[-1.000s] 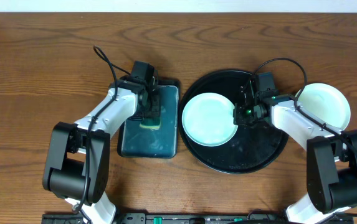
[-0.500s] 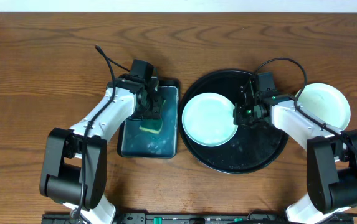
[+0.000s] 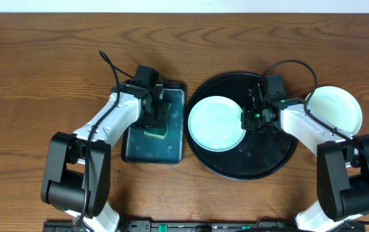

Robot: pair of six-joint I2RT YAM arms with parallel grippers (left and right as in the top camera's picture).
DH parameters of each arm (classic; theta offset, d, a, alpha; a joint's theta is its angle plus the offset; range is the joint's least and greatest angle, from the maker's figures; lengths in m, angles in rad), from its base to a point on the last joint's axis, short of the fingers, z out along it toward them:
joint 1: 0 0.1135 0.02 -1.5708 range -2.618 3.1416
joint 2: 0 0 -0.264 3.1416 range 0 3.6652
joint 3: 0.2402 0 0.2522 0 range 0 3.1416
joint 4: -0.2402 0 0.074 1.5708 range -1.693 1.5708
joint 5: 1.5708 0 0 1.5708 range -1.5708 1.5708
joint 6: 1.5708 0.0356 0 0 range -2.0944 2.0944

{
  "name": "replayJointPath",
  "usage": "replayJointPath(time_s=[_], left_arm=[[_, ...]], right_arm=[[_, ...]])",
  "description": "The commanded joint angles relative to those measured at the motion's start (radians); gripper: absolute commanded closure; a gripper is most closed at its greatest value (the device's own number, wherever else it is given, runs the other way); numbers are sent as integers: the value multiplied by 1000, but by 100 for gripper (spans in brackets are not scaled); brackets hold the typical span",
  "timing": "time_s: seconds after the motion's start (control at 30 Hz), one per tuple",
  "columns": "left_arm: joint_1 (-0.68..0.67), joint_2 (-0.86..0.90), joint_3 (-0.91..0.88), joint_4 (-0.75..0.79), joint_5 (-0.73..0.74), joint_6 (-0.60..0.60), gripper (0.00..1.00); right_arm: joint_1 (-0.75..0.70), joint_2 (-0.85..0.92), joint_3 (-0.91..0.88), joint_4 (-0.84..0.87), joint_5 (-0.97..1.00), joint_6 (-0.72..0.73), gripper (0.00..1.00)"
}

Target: Clean dirty plates on tray and stack at the side

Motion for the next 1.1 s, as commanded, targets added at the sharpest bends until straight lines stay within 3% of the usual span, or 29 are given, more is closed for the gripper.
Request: replayJointPath(time_s=[0.0,0.13,0.27,0.33,0.53,0.6,0.7,0.77,1.07], left_arm=[[-3,-3,-17,-7,9,-5,51],[-3,3,-18,-5,8,-5,62],[-3,10,-20,5,8,-5,88],[-3,10,-20,6,8,-5,92],[-3,10,-20,11,8,-5,92],[-3,10,-20,18,8,-5,90],[-2,10,-17,47,8,-5,59],[-2,10,-16,76,8,-5,53],[-3,12,-16,137,-1,-6,50]], right_arm=[[2,10,-3,2,19,3,92],[2,10,-3,2,19,3,93],[2,10,-3,2,19,3,93],[2,10,-3,2,19,3,93],[2,10,-3,2,19,3,93],[2,10,-3,2,19,3,93],[2,10,-3,2,19,3,93],[2,10,-3,2,19,2,93],[2,10,-3,2,19,3,93]])
